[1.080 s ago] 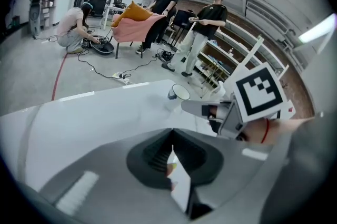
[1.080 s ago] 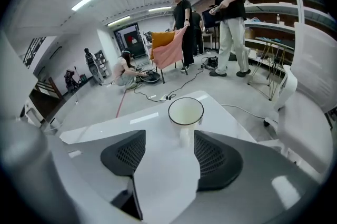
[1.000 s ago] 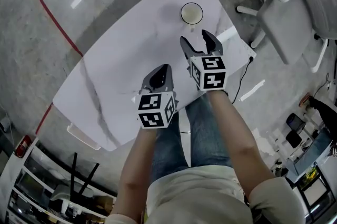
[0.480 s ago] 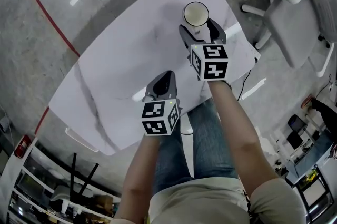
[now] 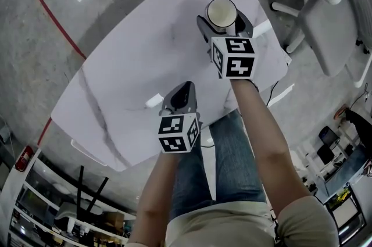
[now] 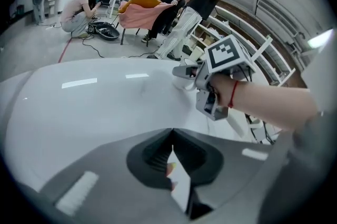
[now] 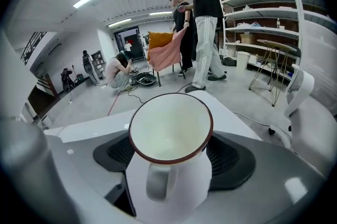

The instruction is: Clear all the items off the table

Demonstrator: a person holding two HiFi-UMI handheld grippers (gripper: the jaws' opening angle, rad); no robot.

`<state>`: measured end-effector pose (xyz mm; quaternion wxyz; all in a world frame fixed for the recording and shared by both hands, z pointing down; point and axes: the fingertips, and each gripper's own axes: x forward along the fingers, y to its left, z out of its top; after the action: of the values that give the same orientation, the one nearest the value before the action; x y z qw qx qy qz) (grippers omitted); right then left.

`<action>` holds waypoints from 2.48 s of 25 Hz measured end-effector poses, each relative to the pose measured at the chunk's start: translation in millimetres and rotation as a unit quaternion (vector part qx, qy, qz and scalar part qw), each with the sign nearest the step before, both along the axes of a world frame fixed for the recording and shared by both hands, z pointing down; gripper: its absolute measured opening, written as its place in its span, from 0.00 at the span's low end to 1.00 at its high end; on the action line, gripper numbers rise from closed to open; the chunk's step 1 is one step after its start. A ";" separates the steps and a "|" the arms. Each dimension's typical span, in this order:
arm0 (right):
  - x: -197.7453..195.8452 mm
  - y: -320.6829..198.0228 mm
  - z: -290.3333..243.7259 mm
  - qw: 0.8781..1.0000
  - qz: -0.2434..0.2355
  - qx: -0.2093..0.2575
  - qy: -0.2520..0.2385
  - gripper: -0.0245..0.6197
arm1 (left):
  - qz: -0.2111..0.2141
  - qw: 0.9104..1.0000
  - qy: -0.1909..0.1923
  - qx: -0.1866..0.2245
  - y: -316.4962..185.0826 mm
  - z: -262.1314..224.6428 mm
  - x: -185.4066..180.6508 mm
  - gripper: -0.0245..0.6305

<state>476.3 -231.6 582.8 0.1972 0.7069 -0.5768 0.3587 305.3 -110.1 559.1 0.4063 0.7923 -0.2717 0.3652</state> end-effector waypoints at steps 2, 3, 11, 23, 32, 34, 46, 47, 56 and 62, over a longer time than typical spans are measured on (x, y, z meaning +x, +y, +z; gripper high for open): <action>0.3 -3.3 2.8 1.000 0.001 0.002 0.001 0.68 | -0.002 1.000 -0.002 -0.001 -0.5 3.0 -2.3 0.05; 0.5 -4.7 4.3 1.000 0.002 0.003 0.002 0.68 | -0.003 1.000 -0.003 -0.002 -0.5 4.4 -3.7 0.05; 4.5 -17.7 6.7 1.000 0.002 0.007 0.011 0.69 | 0.000 1.000 -0.013 -0.010 7.5 8.9 -12.0 0.05; 8.1 -17.8 8.6 0.999 -0.008 0.008 0.030 0.68 | 0.003 1.000 -0.016 -0.014 13.7 10.2 -14.2 0.05; 3.3 1.9 5.8 1.000 -0.006 0.002 0.028 0.68 | 0.009 1.000 -0.006 -0.007 11.7 1.7 -16.6 0.05; 0.9 7.1 2.6 1.000 -0.005 0.003 0.027 0.68 | 0.014 1.000 -0.005 -0.004 12.8 -0.2 -17.1 0.05; -19.1 39.1 -36.0 1.000 0.009 0.018 0.016 0.68 | 0.046 0.999 0.005 0.015 14.9 -26.0 -21.6 0.05; -20.6 42.5 -40.2 1.000 0.010 0.019 0.015 0.68 | 0.047 0.999 0.006 0.017 14.1 -28.6 -21.5 0.05; -28.0 68.9 -91.6 0.999 0.036 0.031 0.014 0.68 | 0.074 0.996 0.016 0.043 6.4 -67.4 -14.7 0.05; -24.2 90.5 -132.6 0.998 0.055 0.037 0.021 0.68 | 0.095 0.994 0.027 0.051 8.8 -97.8 -1.2 0.05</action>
<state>452.1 -141.2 450.1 0.1626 0.7518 -0.5458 0.3323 304.1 -101.3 461.3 0.3359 0.8438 -0.2028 0.3661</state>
